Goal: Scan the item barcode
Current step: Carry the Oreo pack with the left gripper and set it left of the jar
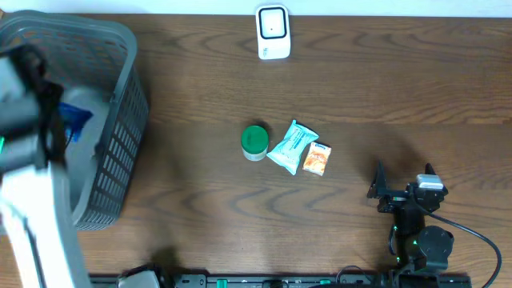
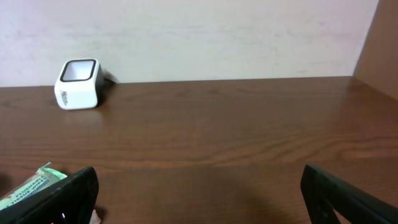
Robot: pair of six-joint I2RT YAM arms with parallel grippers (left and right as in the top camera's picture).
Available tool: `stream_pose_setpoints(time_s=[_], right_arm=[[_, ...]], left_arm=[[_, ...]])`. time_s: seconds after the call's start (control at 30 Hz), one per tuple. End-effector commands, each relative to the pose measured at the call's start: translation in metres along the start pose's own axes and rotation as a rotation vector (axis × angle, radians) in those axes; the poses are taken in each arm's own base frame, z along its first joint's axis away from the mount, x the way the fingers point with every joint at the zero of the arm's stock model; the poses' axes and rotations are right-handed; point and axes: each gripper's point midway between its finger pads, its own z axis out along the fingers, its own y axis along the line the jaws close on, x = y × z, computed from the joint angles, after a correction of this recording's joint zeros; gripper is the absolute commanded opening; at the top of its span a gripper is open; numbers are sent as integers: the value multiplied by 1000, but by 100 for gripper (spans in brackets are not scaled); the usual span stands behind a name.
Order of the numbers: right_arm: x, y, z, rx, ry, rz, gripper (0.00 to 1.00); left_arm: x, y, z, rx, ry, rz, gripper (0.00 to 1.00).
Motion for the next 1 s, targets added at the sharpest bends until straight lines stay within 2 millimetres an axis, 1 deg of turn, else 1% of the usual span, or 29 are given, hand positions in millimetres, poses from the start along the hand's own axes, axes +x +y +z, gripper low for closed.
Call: stream_pose_setpoints(time_s=[0.0,0.03,0.07,0.1,0.13,0.17,0.2,0.23,0.27,0.3,0.33,0.37,0.4,0.43,0.47,0.5,0.53,0.63,0.73,0.83,0.87,0.9,0.97], right_arm=[[0,0,0,0,0,-12,99],[0,0,0,0,0,-12,99],[0,0,0,0,0,-12,99],[0,0,0,0,0,-12,99],[0,0,0,0,0,-12,99],[0,0,0,0,0,-12,99],[0,0,0,0,0,-12,99],[0,0,0,0,0,-12,99],[0,0,0,0,0,-12,99],[0,0,0,0,0,-12,99],[0,0,0,0,0,-12,99],[0,0,0,0,0,-12,99],[0,0,0,0,0,-12,99],[0,0,0,0,0,-12,99],[0,0,0,0,0,-12,99],[0,0,0,0,0,-12,99],[0,0,0,0,0,-12,99],[0,0,0,0,0,-12,99],[0,0,0,0,0,-12,99],[0,0,0,0,0,-12,99],[0,0,0,0,0,-12,99],[0,0,0,0,0,-12,99],[0,0,0,0,0,-12,99]], left_arm=[[24,-43,-62,325,146,23,7],[34,-53,-77,395,179,67,8],[49,-63,-91,457,212,145,8],[66,-69,-100,492,248,220,8],[79,-73,-104,510,277,273,7],[110,-80,-110,540,351,371,8],[131,-85,-113,556,397,435,8],[162,-91,-114,574,453,542,8],[180,-93,-113,573,475,613,8],[195,-94,-108,552,480,678,8],[205,-94,-103,525,476,724,8],[214,-93,-94,479,461,777,8],[229,-91,-78,402,439,850,8],[239,-90,-68,362,436,885,8],[253,-89,-59,330,451,922,8],[263,-87,-53,312,467,943,8],[278,-85,-43,281,493,974,8],[324,-69,-6,163,576,1046,8],[358,-53,22,62,629,1052,8],[383,-39,40,-10,669,1041,8],[394,-35,45,-17,700,1045,8],[402,-33,47,-16,721,1047,8],[409,-33,48,-9,731,1051,7]])
